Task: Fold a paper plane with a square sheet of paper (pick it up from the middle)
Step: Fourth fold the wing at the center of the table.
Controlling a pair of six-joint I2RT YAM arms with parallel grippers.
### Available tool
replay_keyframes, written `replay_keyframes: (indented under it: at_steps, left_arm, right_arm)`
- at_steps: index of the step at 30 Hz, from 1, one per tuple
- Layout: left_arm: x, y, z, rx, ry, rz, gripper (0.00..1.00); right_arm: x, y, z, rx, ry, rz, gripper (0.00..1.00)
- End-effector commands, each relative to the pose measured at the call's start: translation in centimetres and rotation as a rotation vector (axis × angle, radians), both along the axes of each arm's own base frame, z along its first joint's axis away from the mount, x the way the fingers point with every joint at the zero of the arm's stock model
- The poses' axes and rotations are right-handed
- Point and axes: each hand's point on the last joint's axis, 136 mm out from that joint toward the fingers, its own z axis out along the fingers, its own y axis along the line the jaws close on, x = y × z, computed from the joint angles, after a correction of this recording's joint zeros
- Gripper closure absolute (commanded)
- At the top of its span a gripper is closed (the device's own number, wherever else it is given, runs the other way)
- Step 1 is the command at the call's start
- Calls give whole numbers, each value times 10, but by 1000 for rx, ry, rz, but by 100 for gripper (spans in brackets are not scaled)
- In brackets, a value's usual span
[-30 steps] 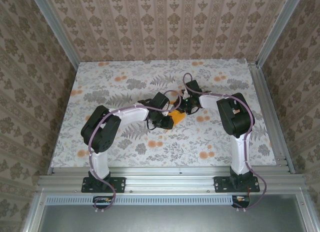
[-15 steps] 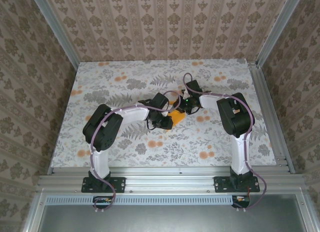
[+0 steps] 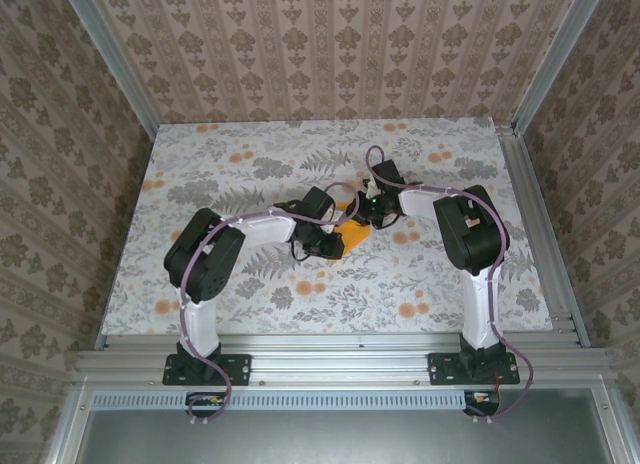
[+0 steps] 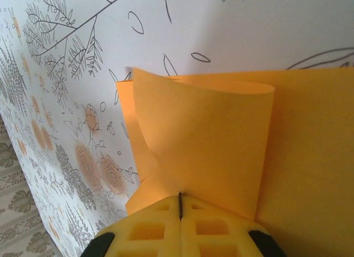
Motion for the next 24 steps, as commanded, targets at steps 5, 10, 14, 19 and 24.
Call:
replay_keyframes:
  at_steps: [5, 10, 14, 19, 24]
  left_arm:
    - [-26, 32, -31, 101, 58, -14, 89]
    - [-29, 35, -38, 103, 71, -13, 91]
    - [-25, 34, -37, 95, 67, -9, 91]
    - [-23, 33, -34, 81, 63, -9, 91]
    - [-24, 35, -34, 80, 65, -7, 91]
  right_arm:
    - [5, -25, -11, -96, -6, -71, 94]
    - [3, -12, 27, -15, -70, -68, 94]
    - [-18, 11, 47, 53, -79, -45, 95]
    - [-51, 34, 37, 114, -30, -46, 97]
    - [-72, 46, 16, 145, 24, -78, 97]
